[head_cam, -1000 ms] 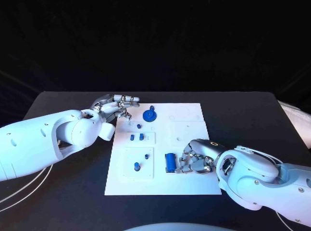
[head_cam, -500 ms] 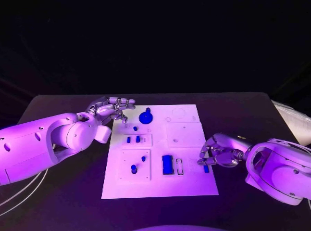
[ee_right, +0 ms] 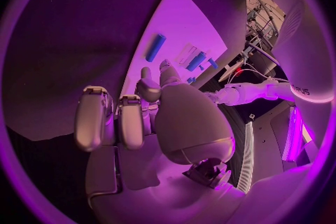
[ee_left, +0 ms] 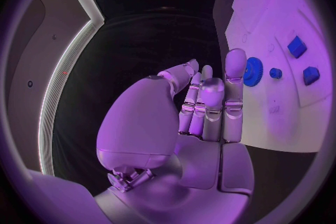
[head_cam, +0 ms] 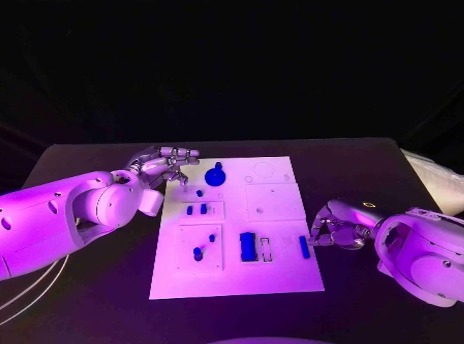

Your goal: Assemble the parts on the task board

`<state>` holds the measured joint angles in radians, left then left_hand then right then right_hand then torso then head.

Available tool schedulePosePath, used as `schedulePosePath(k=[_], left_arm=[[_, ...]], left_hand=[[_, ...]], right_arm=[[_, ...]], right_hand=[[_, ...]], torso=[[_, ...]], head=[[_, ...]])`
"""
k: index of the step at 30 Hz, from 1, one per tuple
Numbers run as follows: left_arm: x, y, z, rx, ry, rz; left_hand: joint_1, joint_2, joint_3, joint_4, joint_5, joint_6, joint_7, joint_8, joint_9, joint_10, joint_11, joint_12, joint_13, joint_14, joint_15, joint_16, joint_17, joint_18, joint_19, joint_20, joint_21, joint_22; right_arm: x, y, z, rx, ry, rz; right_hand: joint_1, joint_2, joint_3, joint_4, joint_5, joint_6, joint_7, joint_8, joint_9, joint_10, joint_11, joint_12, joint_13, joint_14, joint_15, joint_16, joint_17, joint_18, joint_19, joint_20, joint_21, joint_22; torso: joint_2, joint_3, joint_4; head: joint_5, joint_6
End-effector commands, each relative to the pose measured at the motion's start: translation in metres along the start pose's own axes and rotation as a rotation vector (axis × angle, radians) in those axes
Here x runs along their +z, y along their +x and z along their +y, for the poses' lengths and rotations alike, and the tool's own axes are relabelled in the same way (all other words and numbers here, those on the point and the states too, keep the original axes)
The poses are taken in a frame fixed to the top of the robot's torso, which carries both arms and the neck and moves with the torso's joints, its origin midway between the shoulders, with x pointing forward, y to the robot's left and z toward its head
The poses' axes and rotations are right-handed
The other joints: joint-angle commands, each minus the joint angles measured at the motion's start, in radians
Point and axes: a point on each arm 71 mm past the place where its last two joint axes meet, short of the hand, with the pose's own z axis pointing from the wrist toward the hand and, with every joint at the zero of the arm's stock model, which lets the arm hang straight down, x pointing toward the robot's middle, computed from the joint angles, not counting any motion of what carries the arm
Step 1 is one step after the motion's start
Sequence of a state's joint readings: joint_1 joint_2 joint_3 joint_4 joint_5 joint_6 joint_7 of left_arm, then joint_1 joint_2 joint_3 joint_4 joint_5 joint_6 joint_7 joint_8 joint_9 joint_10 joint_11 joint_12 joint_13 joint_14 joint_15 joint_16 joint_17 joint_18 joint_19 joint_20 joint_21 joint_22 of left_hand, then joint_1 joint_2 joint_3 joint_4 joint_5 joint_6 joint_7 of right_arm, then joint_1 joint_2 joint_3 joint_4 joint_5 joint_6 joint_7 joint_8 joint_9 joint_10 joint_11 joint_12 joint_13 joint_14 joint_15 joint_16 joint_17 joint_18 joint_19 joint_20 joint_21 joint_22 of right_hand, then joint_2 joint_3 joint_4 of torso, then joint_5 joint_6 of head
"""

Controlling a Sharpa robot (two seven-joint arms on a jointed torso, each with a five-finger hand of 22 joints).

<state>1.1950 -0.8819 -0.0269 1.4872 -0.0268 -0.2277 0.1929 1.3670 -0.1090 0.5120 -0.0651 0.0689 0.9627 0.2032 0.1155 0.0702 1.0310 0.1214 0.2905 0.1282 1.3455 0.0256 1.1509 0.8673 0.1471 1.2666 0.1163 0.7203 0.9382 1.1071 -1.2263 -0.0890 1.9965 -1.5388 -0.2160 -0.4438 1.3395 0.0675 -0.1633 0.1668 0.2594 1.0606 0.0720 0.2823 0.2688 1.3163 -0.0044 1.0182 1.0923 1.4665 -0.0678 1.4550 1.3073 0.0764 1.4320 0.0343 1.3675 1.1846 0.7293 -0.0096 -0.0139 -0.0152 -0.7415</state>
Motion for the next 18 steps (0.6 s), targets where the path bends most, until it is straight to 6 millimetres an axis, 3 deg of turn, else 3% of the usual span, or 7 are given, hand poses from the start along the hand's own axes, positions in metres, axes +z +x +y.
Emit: schedulePosePath(k=[1, 18], left_arm=[[0.000, 0.002, -0.001, -0.001, 0.009, 0.020], [-0.001, 0.001, -0.001, 0.000, 0.009, 0.019]], left_hand=[[-0.004, 0.002, -0.007, -0.001, -0.002, -0.008, -0.001, 0.004, -0.001, -0.004, 0.000, 0.003, 0.001, -0.005, 0.002, 0.004, -0.001, 0.019, 0.000, 0.007, -0.002, 0.000], [-0.003, 0.002, -0.007, -0.002, -0.002, -0.009, -0.001, 0.005, -0.001, -0.005, 0.000, 0.005, 0.001, -0.005, 0.002, 0.004, -0.002, 0.019, 0.000, 0.007, -0.002, -0.001]], right_arm=[[0.002, 0.005, -0.002, -0.086, 0.052, -0.002], [0.011, 0.023, 0.011, -0.114, 0.043, 0.021]], right_hand=[[-0.013, -0.013, -0.003, 0.015, 0.006, 0.010, 0.000, -0.005, -0.001, 0.006, -0.003, -0.004, 0.003, 0.068, -0.008, -0.007, 0.080, 0.001, 0.002, -0.005, -0.007, -0.002], [-0.030, -0.033, -0.008, 0.037, 0.002, 0.018, -0.001, -0.008, -0.001, 0.013, -0.003, 0.004, 0.010, 0.069, -0.008, -0.007, 0.082, 0.001, 0.002, -0.005, -0.009, -0.002]], torso=[[0.001, 0.0000, 0.0012], [0.000, 0.0001, 0.0007]], head=[[-0.003, 0.000], [0.002, -0.005]])
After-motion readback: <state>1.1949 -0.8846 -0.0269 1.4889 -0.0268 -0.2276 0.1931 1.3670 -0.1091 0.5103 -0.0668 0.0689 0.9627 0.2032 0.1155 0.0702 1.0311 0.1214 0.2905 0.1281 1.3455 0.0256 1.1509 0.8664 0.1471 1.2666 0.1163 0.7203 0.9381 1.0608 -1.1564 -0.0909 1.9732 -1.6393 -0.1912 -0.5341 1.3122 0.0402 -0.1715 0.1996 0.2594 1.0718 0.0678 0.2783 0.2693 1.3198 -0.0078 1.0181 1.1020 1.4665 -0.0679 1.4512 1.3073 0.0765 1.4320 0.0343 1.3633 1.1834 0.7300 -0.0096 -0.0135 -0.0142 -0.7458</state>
